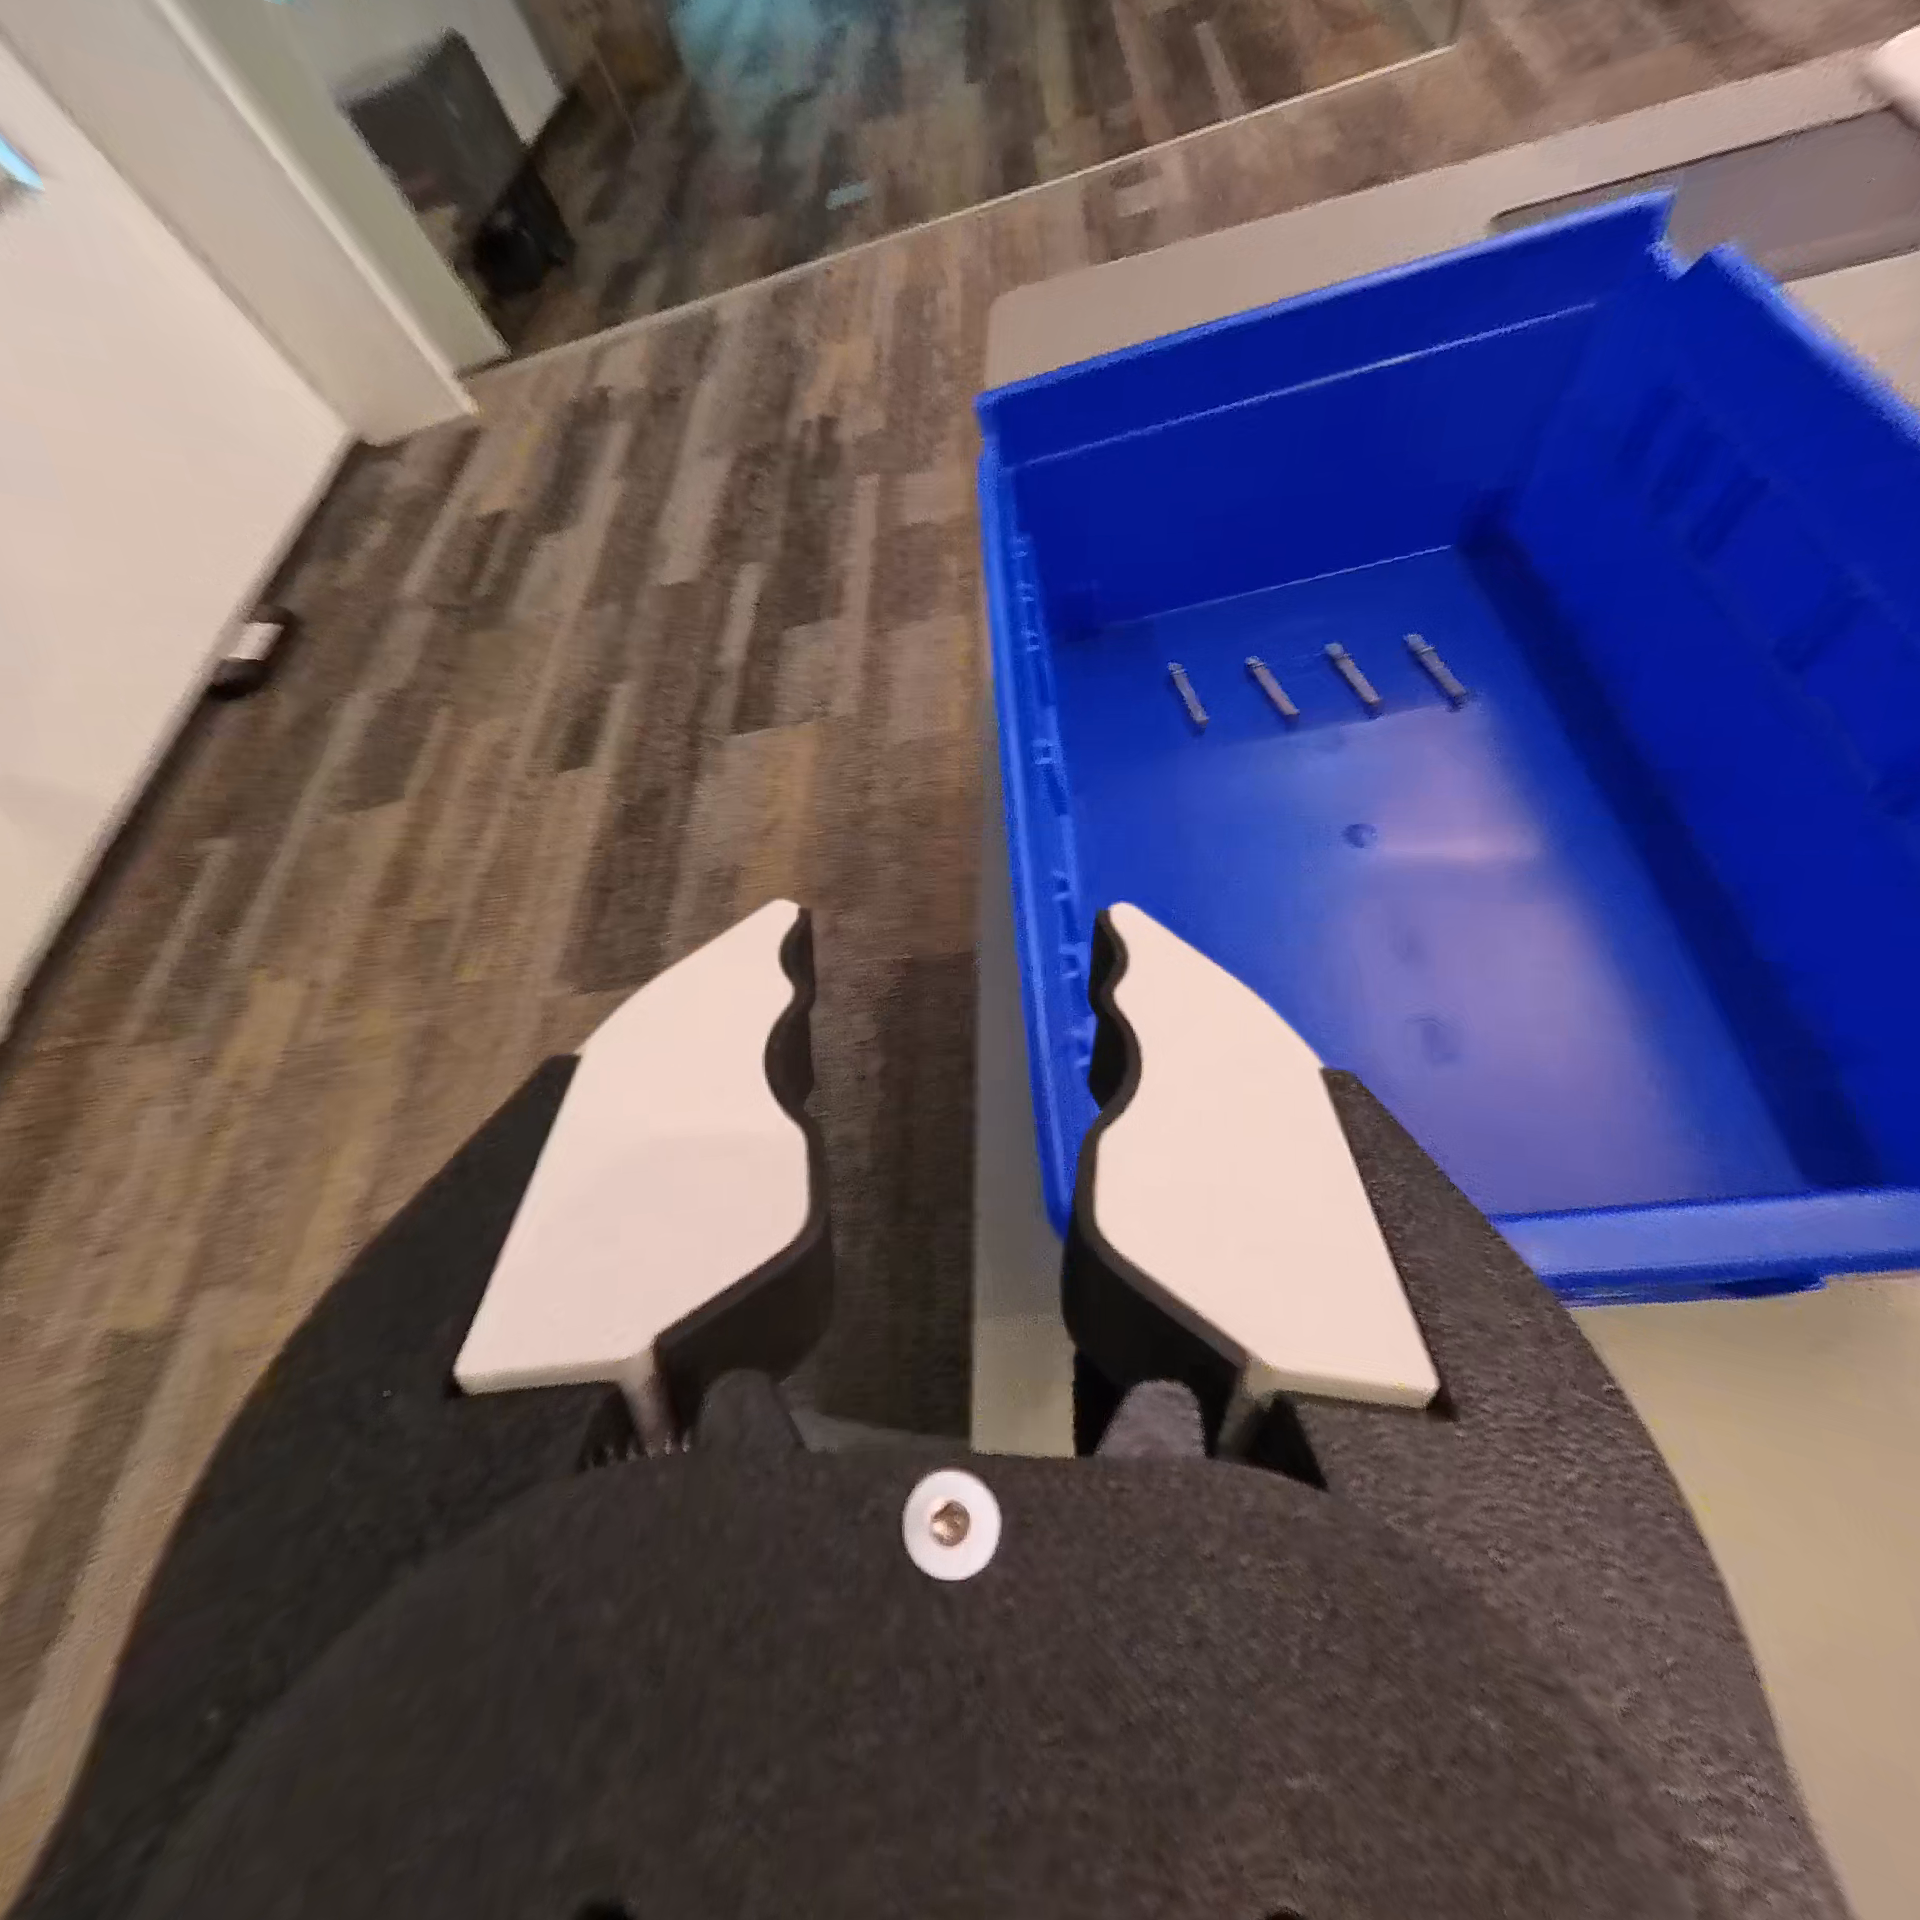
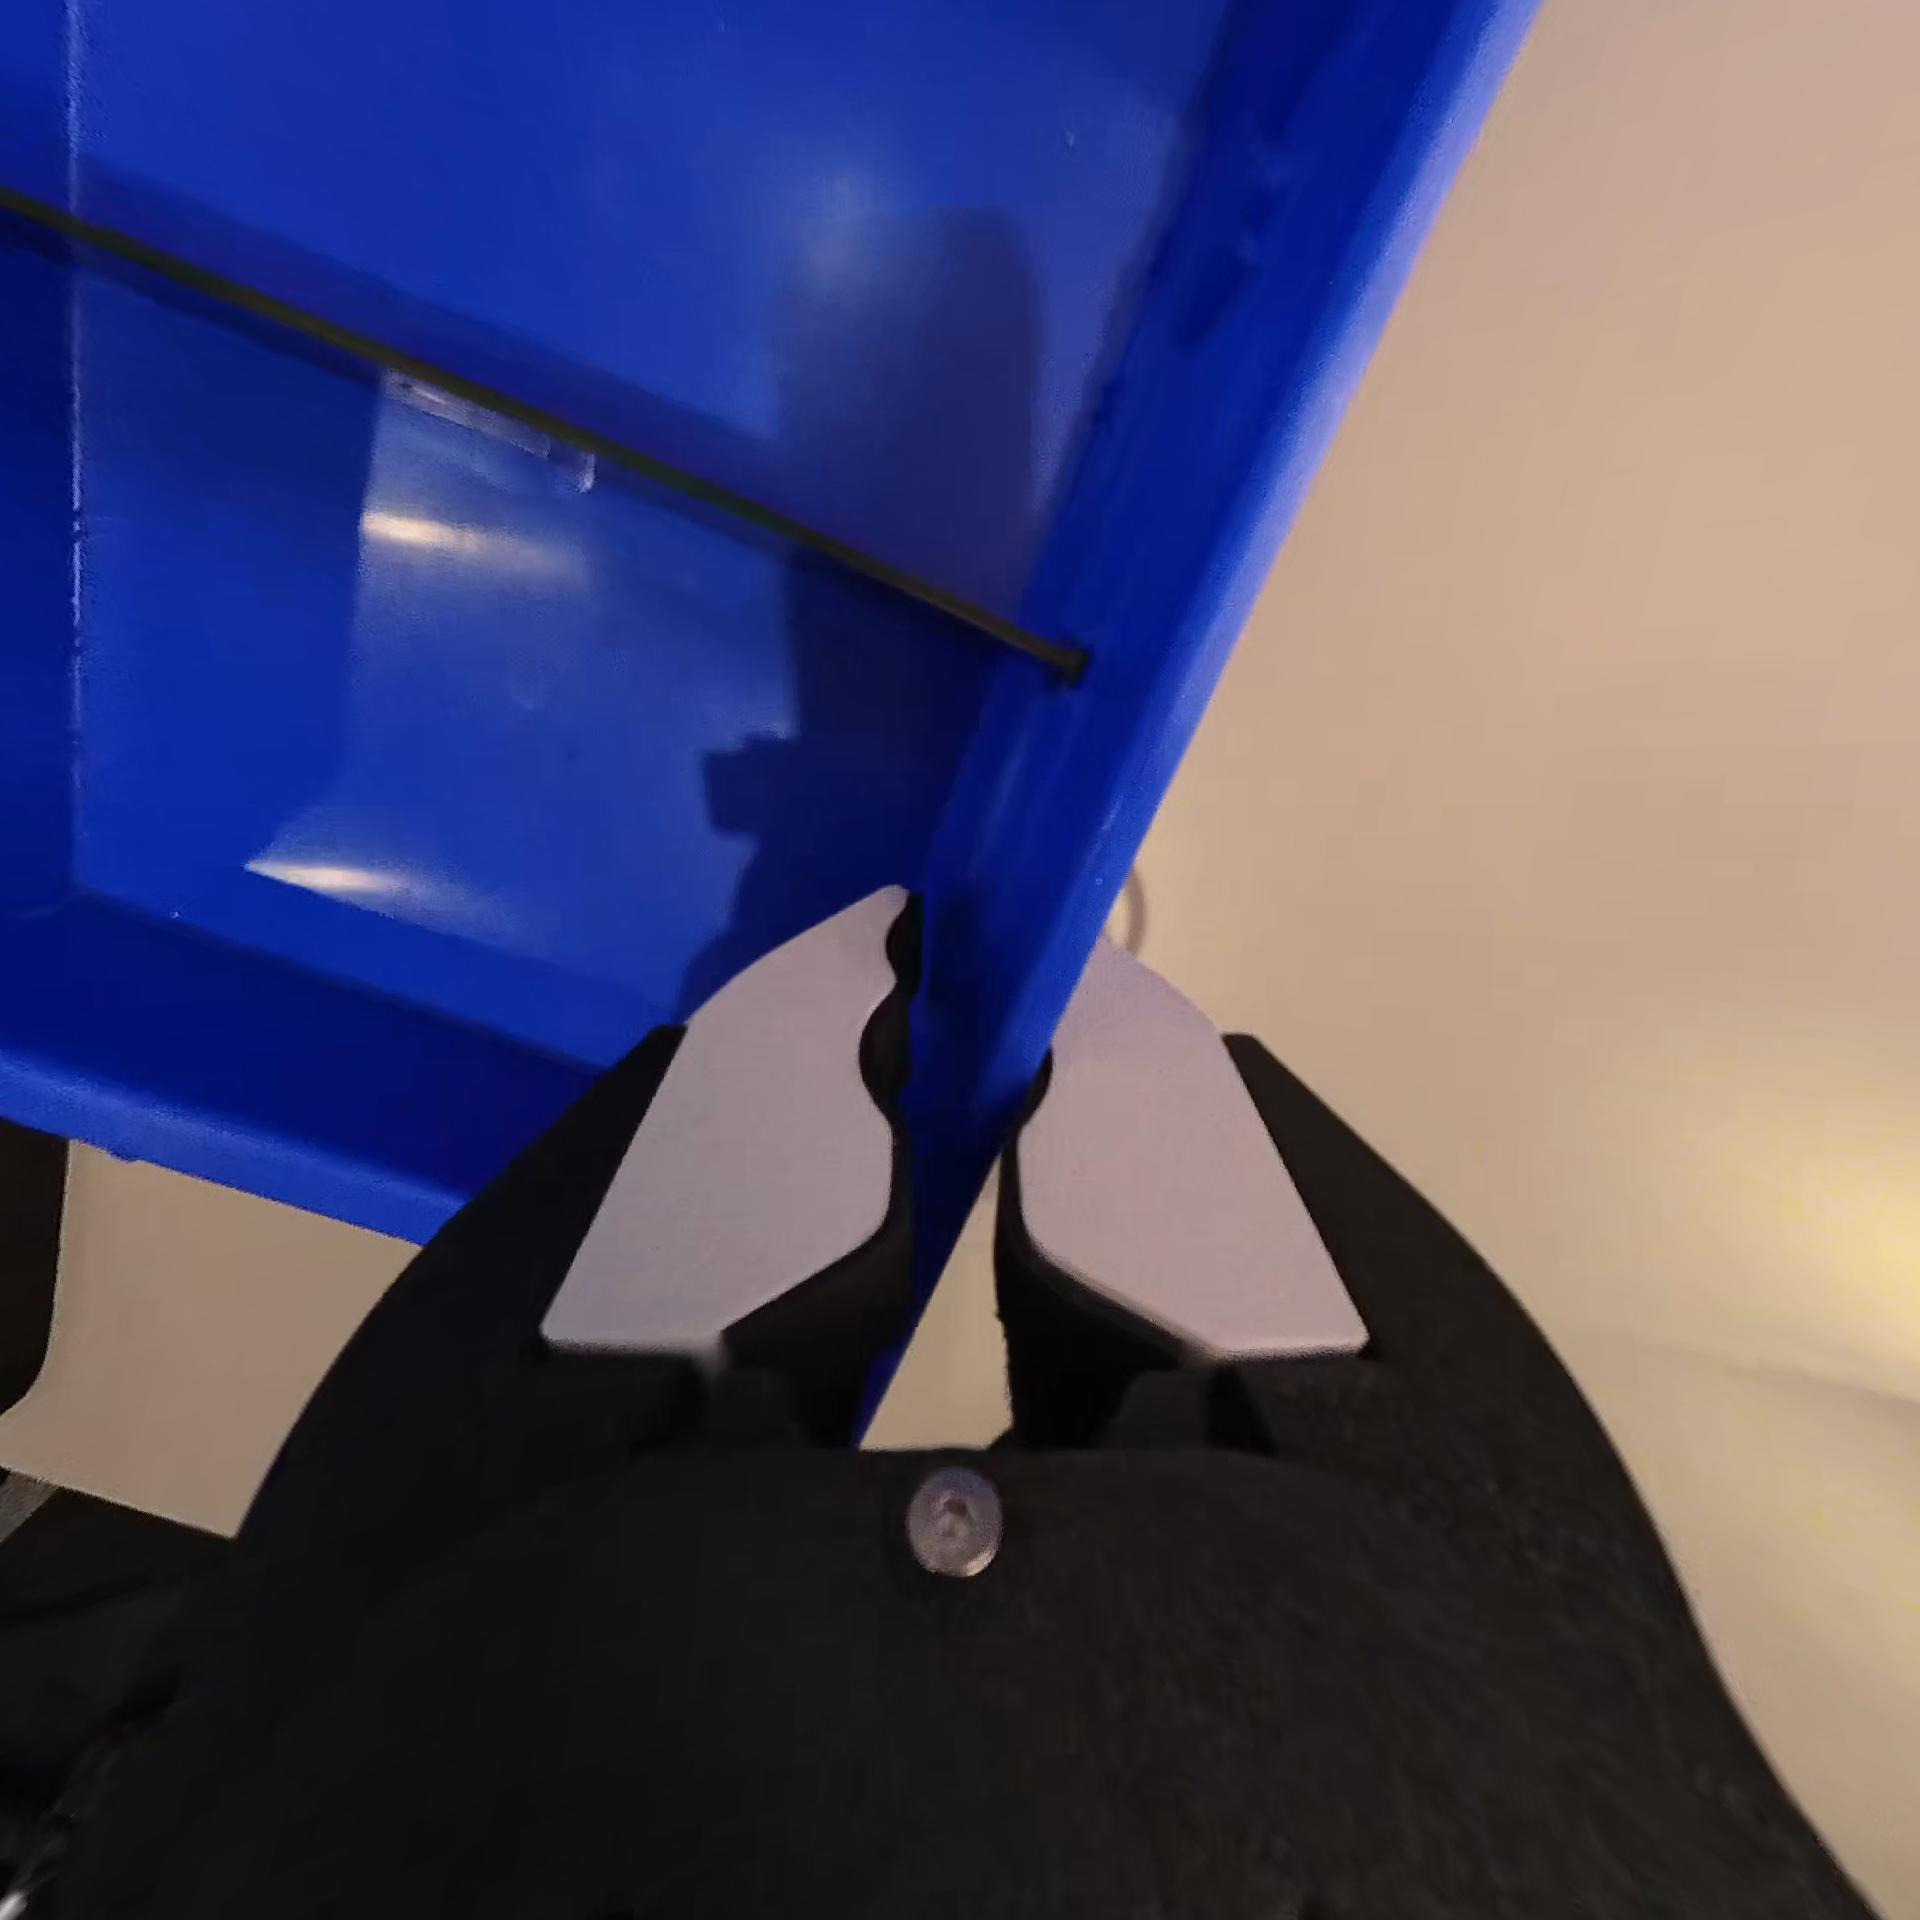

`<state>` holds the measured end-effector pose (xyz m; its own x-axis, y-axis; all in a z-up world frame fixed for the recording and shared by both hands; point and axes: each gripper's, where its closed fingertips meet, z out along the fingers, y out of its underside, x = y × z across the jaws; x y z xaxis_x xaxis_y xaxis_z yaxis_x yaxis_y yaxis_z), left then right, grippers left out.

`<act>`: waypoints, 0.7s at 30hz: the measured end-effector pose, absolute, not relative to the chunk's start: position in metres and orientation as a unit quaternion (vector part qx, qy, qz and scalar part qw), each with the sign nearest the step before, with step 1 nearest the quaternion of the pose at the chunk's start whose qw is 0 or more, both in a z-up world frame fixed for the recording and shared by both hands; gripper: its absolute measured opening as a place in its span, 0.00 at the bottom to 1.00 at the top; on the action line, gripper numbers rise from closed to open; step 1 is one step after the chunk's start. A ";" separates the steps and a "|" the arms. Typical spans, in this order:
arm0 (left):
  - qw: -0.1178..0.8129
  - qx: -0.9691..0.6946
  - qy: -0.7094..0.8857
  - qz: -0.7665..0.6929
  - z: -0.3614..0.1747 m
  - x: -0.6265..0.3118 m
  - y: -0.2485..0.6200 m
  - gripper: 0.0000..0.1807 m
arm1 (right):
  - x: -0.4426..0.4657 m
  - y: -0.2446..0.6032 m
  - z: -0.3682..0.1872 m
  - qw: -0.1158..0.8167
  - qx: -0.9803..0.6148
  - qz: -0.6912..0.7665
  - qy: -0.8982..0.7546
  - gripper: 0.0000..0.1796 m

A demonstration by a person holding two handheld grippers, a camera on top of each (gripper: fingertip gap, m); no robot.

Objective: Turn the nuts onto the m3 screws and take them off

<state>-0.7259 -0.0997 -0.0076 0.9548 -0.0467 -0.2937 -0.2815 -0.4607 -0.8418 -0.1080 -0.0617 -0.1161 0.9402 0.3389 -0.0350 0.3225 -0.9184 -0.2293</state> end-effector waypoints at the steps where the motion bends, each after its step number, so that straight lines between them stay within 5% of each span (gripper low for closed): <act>1: 0.516 -0.840 0.092 0.141 0.001 -0.726 -0.104 0.28 | -0.108 -0.062 -0.117 0.104 -0.981 0.039 -0.159 0.06; 21: 0.539 -0.830 0.099 0.104 0.026 -0.617 -0.132 0.25 | 0.037 -0.063 -0.118 0.086 -0.993 0.082 -0.028 0.03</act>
<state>-0.6171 -0.1321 0.0259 0.9588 -0.0522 -0.2792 -0.2763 -0.3996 -0.8741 0.0369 -0.0629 -0.1184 0.9850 0.0691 -0.1583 0.0410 -0.9838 -0.1745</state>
